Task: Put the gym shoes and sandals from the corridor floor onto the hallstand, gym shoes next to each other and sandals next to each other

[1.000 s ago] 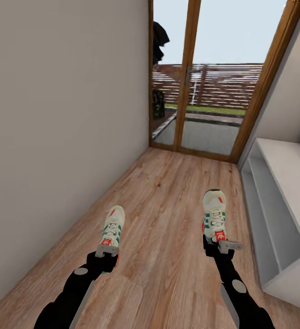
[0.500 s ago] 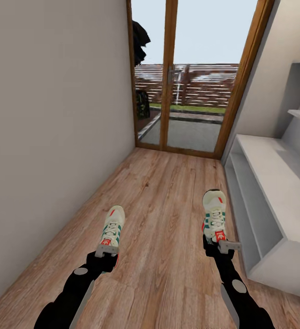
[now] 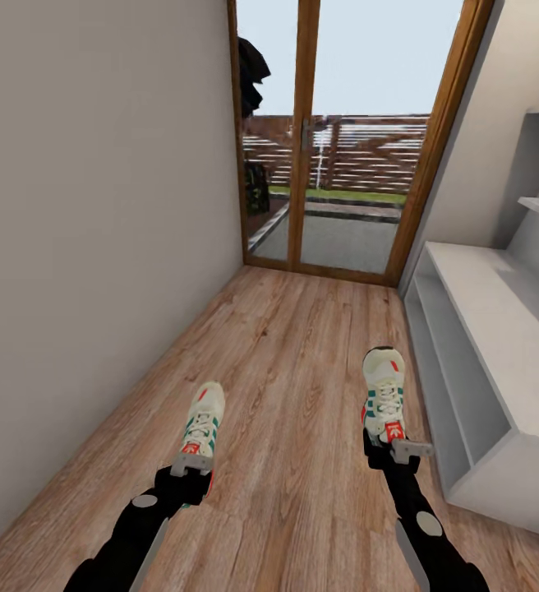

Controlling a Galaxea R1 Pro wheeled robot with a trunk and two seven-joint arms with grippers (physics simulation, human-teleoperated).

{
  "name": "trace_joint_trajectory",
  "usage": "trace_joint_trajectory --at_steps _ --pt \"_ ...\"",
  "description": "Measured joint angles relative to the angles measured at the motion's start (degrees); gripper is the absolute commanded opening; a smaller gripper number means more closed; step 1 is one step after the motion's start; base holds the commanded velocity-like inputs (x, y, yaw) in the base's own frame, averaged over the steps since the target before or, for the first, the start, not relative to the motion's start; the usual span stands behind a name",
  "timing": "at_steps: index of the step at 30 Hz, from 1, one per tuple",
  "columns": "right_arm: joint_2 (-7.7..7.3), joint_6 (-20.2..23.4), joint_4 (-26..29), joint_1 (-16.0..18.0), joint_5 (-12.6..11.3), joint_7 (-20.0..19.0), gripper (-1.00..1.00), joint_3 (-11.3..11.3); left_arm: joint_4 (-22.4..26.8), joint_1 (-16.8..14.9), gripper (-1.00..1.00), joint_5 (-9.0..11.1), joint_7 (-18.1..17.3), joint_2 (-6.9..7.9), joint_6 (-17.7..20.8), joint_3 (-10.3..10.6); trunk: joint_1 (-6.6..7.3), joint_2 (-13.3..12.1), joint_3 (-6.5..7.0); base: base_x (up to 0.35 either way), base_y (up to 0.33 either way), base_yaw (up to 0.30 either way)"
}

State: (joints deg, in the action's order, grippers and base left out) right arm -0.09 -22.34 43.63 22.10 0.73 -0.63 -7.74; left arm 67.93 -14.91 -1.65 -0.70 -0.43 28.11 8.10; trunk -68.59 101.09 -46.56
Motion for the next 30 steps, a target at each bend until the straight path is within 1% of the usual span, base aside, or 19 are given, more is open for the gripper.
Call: trace_joint_trajectory --at_steps 16,23,30 --pt "0.00 0.3 0.6 0.0 -0.2 0.1 -1.00 0.0 -0.3 0.5 -1.00 0.4 0.0 0.07 -0.2 -0.2 0.00 0.0 0.00 0.009 0.008 0.000" --pt "0.00 0.3 0.6 0.0 -0.2 0.2 -1.00 0.0 -0.3 0.5 -1.00 0.4 0.0 0.08 -0.2 -0.2 0.00 0.0 0.00 0.210 0.174 0.000" --pt "0.00 0.3 0.6 0.0 -0.2 0.2 -1.00 0.0 -0.3 0.5 -1.00 0.4 0.0 0.08 -0.2 -0.2 0.00 0.0 0.00 0.292 0.133 0.000"
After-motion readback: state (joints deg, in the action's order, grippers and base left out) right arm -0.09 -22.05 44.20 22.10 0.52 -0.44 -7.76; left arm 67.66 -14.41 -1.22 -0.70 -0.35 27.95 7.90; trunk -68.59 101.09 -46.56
